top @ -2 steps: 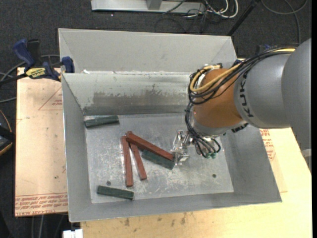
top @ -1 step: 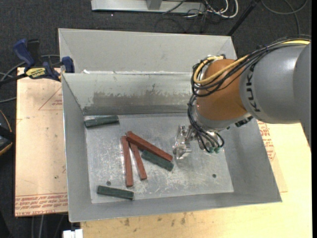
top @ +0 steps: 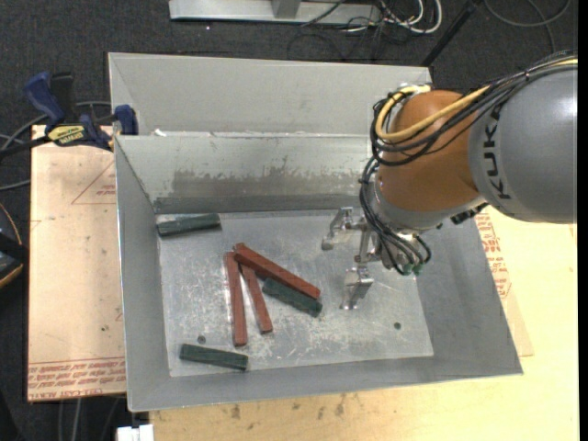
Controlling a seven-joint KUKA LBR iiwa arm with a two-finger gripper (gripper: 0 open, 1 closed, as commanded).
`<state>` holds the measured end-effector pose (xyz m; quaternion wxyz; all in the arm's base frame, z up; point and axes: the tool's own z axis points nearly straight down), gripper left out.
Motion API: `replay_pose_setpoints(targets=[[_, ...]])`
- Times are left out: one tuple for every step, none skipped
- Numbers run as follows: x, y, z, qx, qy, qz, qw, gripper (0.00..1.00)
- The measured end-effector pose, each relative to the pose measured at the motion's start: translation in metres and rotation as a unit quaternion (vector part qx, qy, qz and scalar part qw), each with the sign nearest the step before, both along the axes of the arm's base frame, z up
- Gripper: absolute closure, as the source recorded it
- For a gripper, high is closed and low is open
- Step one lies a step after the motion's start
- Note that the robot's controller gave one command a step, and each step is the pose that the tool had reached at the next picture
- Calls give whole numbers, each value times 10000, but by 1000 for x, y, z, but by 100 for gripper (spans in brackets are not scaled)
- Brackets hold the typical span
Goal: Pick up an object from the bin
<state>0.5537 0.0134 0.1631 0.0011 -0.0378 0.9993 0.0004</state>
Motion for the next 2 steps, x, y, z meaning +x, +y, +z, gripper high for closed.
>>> replay_pose_setpoints(targets=[[0, 0, 0, 0, 0, 3, 10000, 0], [25, 58, -80, 0, -39, -874, 9962, 100]])
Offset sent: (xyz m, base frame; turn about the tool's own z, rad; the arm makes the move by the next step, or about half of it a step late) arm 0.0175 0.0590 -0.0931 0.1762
